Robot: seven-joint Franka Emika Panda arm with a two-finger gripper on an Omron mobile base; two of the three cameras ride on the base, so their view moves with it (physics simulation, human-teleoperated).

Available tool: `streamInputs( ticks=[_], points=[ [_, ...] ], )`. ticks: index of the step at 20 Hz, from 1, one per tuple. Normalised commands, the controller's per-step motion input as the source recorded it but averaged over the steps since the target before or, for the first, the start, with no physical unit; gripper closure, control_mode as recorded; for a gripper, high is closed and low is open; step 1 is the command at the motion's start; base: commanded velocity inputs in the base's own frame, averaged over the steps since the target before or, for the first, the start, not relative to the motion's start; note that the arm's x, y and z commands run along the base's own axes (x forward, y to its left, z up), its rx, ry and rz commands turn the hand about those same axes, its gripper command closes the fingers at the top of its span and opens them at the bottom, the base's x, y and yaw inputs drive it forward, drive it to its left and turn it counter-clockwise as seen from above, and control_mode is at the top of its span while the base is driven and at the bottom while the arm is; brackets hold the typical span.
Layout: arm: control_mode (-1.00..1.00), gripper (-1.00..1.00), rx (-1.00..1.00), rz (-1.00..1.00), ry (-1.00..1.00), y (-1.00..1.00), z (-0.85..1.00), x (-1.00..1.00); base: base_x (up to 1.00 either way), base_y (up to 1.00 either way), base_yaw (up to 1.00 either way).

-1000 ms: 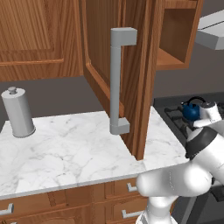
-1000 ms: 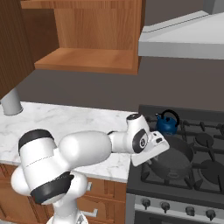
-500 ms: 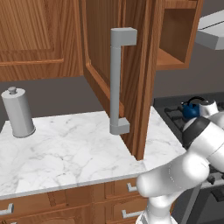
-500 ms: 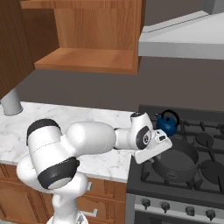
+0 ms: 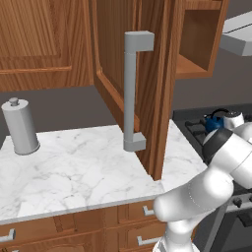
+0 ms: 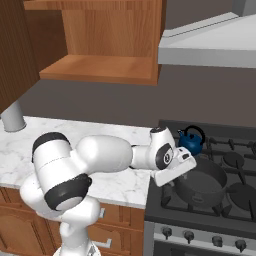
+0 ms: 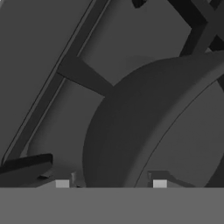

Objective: Pick the kettle from the cabinet and place it on a stove burner. Then pick the pot from the counter and place it on another stove burner. Finally, turn both burners on.

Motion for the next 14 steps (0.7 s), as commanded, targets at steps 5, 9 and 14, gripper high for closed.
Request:
streamInputs(
  ticks=[5, 9, 14],
  points=[
    [-1.0, -1.0, 0.0, 0.07, -0.01, 0.05, 0.01, 0.0, 0.0, 0.0, 0.0],
    [-1.0, -1.0, 0.0, 0.05, 0.0, 0.15, 0.21, -0.04, 0.0, 0.0, 0.0],
    [-1.0, -1.0, 0.0, 0.03, 0.0, 0.15, 0.31, -0.13, 0.0, 0.0, 0.0]
  ],
)
